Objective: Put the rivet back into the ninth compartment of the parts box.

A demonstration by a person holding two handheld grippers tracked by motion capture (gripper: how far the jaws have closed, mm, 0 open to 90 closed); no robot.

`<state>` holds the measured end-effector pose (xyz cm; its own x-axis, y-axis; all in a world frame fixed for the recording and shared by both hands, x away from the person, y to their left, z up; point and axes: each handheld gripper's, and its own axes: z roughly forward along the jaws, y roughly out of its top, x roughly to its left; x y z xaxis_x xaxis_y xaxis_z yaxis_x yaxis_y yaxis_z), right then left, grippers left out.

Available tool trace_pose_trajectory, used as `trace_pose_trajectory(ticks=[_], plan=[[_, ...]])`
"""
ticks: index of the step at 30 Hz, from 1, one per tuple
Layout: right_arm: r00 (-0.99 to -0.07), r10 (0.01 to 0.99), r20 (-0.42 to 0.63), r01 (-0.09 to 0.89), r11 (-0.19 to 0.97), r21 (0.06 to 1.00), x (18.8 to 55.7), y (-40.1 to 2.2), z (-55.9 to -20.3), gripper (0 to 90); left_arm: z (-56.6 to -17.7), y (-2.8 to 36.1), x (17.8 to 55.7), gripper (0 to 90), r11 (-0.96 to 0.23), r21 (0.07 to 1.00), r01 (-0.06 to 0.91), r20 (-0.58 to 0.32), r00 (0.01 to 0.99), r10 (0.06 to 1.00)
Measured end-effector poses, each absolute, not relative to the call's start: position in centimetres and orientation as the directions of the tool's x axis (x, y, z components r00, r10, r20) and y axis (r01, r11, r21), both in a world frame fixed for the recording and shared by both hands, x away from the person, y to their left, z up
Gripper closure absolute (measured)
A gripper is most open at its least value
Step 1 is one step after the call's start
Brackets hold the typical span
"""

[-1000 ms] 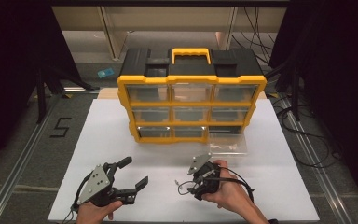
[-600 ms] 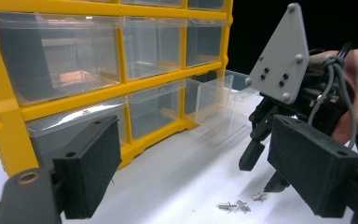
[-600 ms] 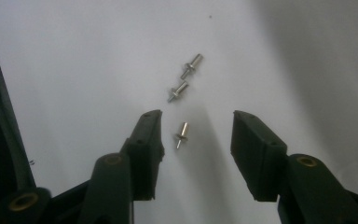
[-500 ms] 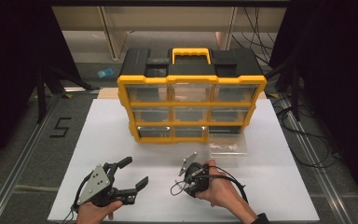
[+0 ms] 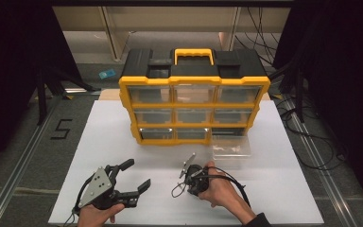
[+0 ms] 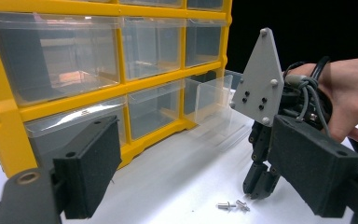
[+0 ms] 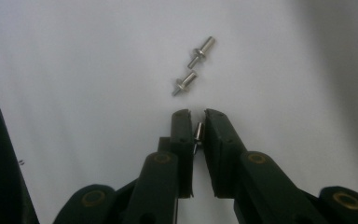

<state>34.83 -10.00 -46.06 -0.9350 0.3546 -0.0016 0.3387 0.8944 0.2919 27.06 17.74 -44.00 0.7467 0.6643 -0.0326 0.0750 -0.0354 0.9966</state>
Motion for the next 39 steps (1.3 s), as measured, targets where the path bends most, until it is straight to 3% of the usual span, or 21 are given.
trace_pose_trajectory(ticks=[11,24,39], plan=[[-0.933,0.36,-0.022,0.339,0.896,0.288,34.7,-10.2,-45.4,83.6,-44.0,17.7,27.1,16.8,-0.033,0.997,0.076,-0.035,0.746,0.665],[-0.923,0.378,-0.07,0.31,0.838,0.449,34.6,-11.5,-40.9,83.6,-44.0,17.7,27.0,16.7,-0.03,0.997,0.077,-0.038,0.747,0.664],[-0.906,0.401,-0.136,0.276,0.804,0.527,34.8,-13.2,-38.2,83.5,-43.9,17.7,27.0,16.8,-0.028,0.997,0.077,-0.039,0.748,0.663]])
